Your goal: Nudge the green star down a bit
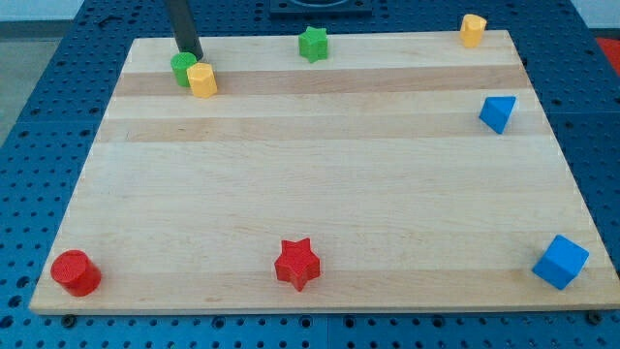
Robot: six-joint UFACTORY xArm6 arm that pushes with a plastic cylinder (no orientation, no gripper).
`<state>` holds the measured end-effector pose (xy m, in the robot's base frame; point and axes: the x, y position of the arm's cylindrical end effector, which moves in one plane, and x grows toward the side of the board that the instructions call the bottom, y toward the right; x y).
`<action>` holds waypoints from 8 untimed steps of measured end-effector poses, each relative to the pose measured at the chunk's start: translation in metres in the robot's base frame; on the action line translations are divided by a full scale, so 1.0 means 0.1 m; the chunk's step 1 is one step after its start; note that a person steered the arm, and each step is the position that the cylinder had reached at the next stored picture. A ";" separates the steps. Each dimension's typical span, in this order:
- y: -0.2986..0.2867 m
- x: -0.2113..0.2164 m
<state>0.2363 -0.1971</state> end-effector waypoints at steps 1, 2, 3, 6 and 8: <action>0.05 -0.09; 0.23 -0.26; 0.59 -0.34; 1.17 -0.32; 1.69 -0.44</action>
